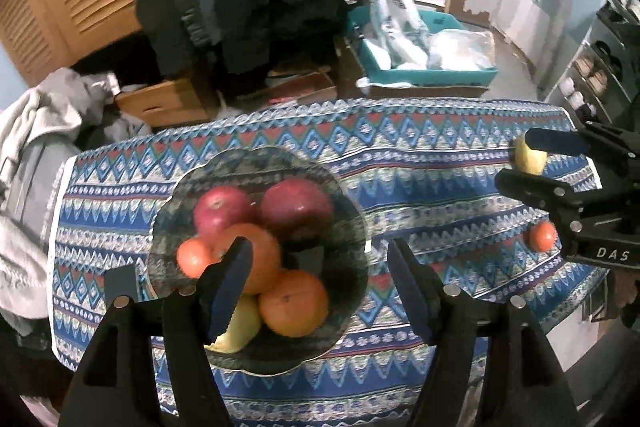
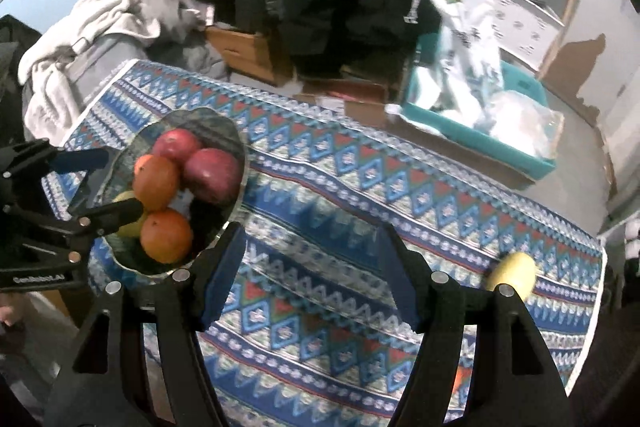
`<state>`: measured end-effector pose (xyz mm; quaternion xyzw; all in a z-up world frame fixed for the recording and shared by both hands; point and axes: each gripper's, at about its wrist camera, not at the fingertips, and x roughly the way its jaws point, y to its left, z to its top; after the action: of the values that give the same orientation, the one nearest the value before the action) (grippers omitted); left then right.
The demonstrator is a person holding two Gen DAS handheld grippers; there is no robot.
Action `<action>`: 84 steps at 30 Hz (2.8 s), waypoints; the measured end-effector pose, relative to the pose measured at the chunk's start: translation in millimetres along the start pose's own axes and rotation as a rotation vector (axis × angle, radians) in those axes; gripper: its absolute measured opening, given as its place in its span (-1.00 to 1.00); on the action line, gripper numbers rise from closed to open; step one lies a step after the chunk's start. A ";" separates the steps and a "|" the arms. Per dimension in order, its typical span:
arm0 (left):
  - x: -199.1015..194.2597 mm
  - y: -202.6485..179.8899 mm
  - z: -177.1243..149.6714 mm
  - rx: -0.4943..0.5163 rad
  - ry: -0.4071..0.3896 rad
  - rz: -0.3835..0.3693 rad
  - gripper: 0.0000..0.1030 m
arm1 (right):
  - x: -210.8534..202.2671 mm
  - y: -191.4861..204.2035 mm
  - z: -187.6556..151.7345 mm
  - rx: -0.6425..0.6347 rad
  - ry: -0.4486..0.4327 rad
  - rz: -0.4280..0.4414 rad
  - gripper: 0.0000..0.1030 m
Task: Organize fruits
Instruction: 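Move both tools back toward the remaining yellow pear and orange, then grasp the yellow-green pear with the right tool while the left tool approaches the small orange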
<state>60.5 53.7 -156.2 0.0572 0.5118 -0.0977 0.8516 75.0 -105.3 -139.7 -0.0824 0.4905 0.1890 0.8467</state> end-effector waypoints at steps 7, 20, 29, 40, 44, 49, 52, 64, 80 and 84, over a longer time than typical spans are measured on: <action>-2.2 -29.8 10.7 0.046 -0.015 -0.014 0.46 | -18.7 -29.9 -18.4 0.036 -0.014 -0.032 0.38; 14.8 -76.7 28.8 0.126 0.012 -0.014 0.46 | -35.5 -101.6 -44.8 0.143 -0.032 -0.109 0.50; 36.0 -99.1 50.2 0.132 0.027 -0.030 0.53 | -27.4 -162.1 -62.9 0.231 0.008 -0.180 0.55; 70.4 -109.8 66.0 0.130 0.058 -0.033 0.56 | 14.4 -215.8 -74.2 0.364 0.095 -0.147 0.61; 84.0 -112.8 66.9 0.142 0.070 -0.026 0.59 | 36.3 -229.5 -76.6 0.397 0.124 -0.131 0.61; 100.2 -116.1 68.4 0.170 0.079 -0.005 0.59 | 60.0 -239.5 -79.3 0.413 0.152 -0.110 0.61; 109.1 -117.8 68.4 0.172 0.092 0.001 0.59 | 72.2 -241.2 -80.4 0.418 0.166 -0.093 0.61; 121.3 -133.6 66.0 0.154 0.137 -0.039 0.59 | 95.1 -241.5 -80.6 0.443 0.184 -0.069 0.53; 106.5 -179.9 57.5 0.202 0.142 -0.112 0.59 | 83.9 -236.6 -94.2 0.446 0.176 -0.079 0.32; 102.2 -198.9 50.8 0.246 0.148 -0.122 0.59 | 60.6 -235.6 -105.4 0.452 0.161 -0.084 0.32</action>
<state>106.2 -161.2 -222.1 0.1369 0.5599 -0.2066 0.7906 112.3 -340.6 -256.0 0.0743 0.5822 0.0318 0.8090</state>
